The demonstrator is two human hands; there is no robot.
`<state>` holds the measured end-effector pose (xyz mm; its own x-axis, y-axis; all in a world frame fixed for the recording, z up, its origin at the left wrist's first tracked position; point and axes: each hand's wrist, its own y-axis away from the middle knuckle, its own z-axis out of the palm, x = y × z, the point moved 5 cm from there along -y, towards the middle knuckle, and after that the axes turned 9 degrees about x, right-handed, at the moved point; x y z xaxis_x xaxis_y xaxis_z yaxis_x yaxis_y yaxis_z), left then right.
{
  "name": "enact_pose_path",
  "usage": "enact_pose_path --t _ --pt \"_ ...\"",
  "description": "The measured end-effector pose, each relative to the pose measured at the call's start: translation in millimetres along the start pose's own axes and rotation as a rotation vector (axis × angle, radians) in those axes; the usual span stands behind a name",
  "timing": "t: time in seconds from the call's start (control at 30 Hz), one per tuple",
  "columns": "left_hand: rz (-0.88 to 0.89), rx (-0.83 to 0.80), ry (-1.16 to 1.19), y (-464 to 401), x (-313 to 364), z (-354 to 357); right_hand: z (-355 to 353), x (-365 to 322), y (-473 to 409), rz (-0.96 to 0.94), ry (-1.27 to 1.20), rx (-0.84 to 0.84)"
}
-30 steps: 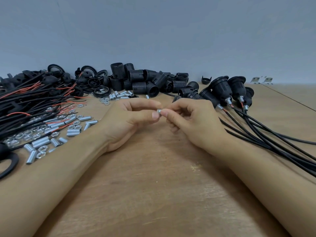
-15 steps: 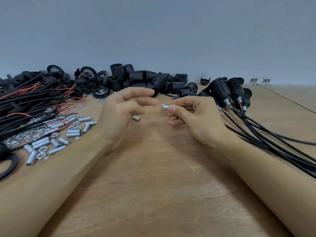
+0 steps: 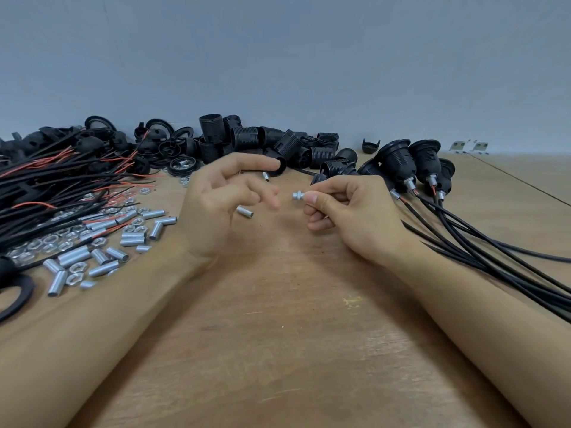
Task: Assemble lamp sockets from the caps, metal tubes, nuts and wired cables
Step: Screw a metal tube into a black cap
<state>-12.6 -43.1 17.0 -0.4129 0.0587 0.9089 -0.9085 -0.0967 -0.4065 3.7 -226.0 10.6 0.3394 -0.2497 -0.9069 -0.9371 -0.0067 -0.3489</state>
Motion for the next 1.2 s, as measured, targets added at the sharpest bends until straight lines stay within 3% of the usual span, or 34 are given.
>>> enact_pose_path --t 0.2,0.37,0.53,0.73,1.0,1.07,1.2 --pt "-0.008 -0.199 -0.153 8 -5 15 2 0 0 -0.007 0.015 -0.012" --pt "0.096 0.041 -0.034 0 6 -4 1 0 0 0.004 0.014 -0.009" --pt "0.029 -0.169 -0.249 9 -3 13 3 2 0 0.009 0.016 -0.023" --pt "0.079 -0.106 -0.257 7 3 5 6 5 0 0.008 0.041 -0.028" --pt "0.267 -0.057 -0.895 2 -17 -2 9 7 2 0.008 0.076 -0.072" --pt "0.237 0.006 -1.069 -4 -22 -12 9 7 3 0.008 0.079 -0.084" --pt "0.136 -0.002 -1.201 -10 -25 -24 9 7 2 0.006 0.081 -0.085"
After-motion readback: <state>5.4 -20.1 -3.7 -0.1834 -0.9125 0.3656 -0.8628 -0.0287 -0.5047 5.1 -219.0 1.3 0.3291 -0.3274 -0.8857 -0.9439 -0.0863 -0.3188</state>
